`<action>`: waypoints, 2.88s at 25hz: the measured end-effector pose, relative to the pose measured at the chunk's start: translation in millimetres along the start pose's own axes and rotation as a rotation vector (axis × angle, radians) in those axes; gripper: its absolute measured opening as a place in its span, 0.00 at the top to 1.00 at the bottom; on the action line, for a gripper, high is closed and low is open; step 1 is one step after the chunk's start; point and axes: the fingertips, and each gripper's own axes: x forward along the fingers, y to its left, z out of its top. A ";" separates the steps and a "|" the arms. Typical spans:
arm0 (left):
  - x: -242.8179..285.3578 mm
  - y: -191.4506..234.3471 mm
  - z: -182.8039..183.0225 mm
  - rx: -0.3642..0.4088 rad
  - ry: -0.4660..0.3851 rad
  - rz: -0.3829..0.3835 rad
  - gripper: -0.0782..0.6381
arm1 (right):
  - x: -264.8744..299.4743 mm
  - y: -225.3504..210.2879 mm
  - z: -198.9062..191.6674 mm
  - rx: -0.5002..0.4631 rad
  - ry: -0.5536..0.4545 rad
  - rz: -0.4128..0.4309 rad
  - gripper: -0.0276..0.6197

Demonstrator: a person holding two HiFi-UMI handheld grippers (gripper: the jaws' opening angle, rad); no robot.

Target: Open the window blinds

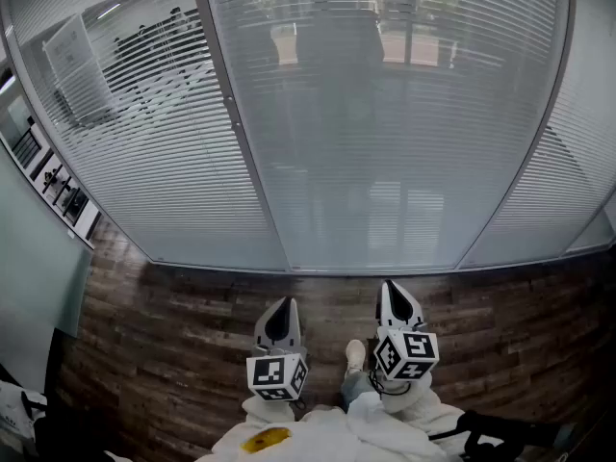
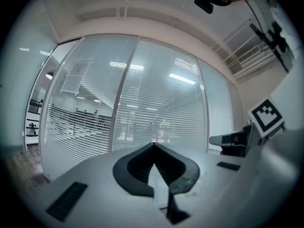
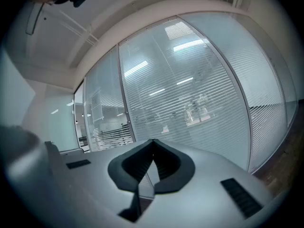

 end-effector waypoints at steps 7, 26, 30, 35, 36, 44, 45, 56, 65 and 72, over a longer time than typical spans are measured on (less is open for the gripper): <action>76.1 21.8 -7.0 0.000 0.010 -0.004 0.89 | 84.7 -11.2 0.2 0.007 0.002 0.023 0.94; 368.6 82.5 8.5 -0.006 0.046 0.013 0.89 | 369.8 -72.3 49.3 -0.008 0.042 0.129 0.94; 390.9 107.2 9.0 -0.009 0.054 0.003 0.89 | 394.9 -73.5 53.0 -0.016 0.031 0.091 0.94; 410.3 143.7 36.8 0.180 0.007 0.032 0.89 | 421.1 -66.2 64.1 0.004 0.000 0.057 0.94; 411.9 156.7 46.5 0.288 -0.004 0.073 0.87 | 424.5 -65.2 66.0 -0.002 -0.011 0.053 0.94; 441.2 285.2 92.9 1.261 0.249 0.286 0.64 | 447.2 -56.9 56.7 0.031 -0.006 0.028 0.94; 444.8 297.0 93.8 1.309 0.279 0.291 0.64 | 448.9 -56.7 54.8 0.040 -0.006 0.024 0.94; 466.4 308.8 103.2 1.462 0.323 0.250 0.72 | 455.3 -61.8 55.5 0.069 -0.030 -0.007 0.94; 465.1 319.0 107.9 0.845 0.246 0.259 0.72 | 443.9 -70.6 54.7 0.070 -0.028 -0.043 0.94; 461.0 324.6 119.2 0.080 0.104 0.261 0.72 | 431.3 -80.3 57.9 0.071 -0.033 -0.071 0.94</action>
